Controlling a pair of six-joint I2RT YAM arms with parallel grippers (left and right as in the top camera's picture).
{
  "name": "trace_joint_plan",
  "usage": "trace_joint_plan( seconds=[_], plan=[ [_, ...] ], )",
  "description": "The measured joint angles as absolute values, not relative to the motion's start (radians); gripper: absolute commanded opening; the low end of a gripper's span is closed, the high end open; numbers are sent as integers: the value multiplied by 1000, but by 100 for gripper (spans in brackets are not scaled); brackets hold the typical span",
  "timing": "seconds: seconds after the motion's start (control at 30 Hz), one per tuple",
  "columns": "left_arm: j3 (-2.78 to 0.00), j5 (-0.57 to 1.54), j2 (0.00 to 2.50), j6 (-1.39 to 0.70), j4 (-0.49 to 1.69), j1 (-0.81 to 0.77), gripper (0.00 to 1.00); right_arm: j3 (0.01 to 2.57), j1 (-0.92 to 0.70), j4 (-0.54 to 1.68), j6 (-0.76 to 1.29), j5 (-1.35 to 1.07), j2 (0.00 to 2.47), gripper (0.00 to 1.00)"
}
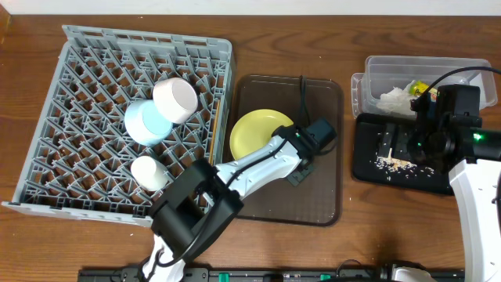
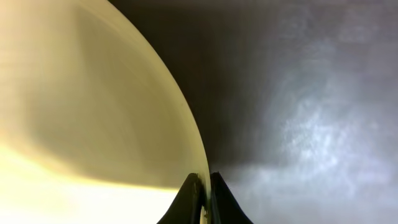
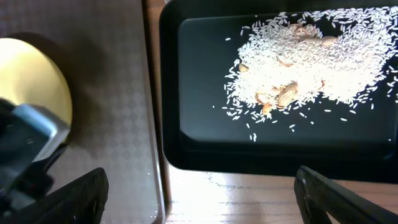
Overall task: Sort waste into correct bins and load items into the dishwasher
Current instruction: 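Lift the yellow plate left and stand it upright in the rack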
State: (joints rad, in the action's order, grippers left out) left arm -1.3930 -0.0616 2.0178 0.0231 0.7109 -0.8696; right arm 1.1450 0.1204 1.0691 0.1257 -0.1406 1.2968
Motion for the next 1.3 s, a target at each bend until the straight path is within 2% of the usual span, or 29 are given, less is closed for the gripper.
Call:
trace_joint_plan(
  seconds=[0.43,0.7,1.03,1.3],
  plan=[
    [-1406,-57,1642,1,737,-828,6,1145,120,1073,126,-140,1297,94],
    [-1406,3,1437,-60,730,-624,6,1145,120,1073,126,-140,1297,93],
    [-1409,564,1415,-86,685,-255,6,1145,120,1074,126,-140,1297,93],
    [-1409,821,1521,-95,683,-103,6,1145,120,1074,126,-140,1297,93]
  ],
)
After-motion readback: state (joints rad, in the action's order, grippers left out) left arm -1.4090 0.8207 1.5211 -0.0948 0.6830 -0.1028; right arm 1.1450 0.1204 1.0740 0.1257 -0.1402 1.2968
